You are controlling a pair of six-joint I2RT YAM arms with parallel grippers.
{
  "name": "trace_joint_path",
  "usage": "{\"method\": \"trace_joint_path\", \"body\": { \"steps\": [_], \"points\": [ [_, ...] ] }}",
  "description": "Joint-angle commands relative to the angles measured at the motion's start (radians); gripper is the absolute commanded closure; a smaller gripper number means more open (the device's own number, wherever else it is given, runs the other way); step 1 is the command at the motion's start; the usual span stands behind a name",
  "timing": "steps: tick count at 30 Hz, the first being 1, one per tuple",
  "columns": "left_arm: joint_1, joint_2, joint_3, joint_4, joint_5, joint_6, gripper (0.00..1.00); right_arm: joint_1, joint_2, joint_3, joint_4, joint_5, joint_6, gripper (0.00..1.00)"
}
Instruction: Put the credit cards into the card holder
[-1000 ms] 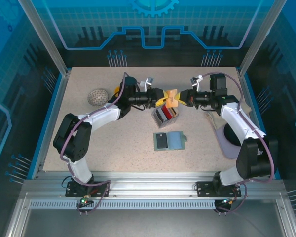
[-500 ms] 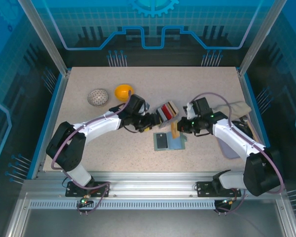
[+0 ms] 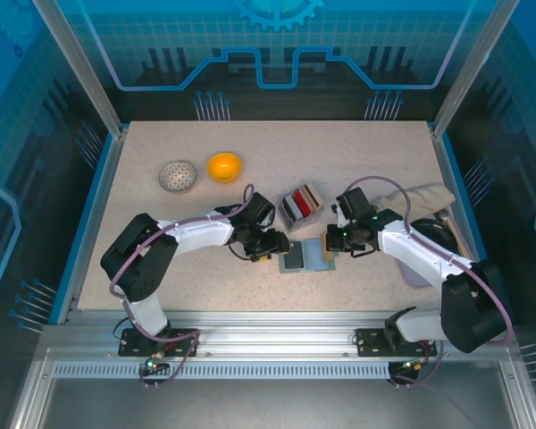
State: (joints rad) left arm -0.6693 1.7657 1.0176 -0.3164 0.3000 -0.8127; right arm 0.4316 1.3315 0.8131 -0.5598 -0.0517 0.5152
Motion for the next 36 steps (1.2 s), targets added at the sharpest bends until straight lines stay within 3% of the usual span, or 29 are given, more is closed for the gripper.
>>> {"method": "trace_joint_path", "body": {
  "steps": [1,25,36],
  "points": [
    [-0.003,0.023,0.004,-0.003,-0.012,0.0,0.42,0.007,0.006,-0.008,-0.02,0.035,0.003,0.98],
    [-0.005,0.101,0.012,0.066,0.05,-0.016,0.49,0.011,0.071,-0.01,-0.013,0.06,0.019,0.97],
    [-0.014,0.133,0.019,0.078,0.074,-0.015,0.54,0.012,0.106,-0.016,0.041,-0.019,0.046,0.97]
  ]
}}
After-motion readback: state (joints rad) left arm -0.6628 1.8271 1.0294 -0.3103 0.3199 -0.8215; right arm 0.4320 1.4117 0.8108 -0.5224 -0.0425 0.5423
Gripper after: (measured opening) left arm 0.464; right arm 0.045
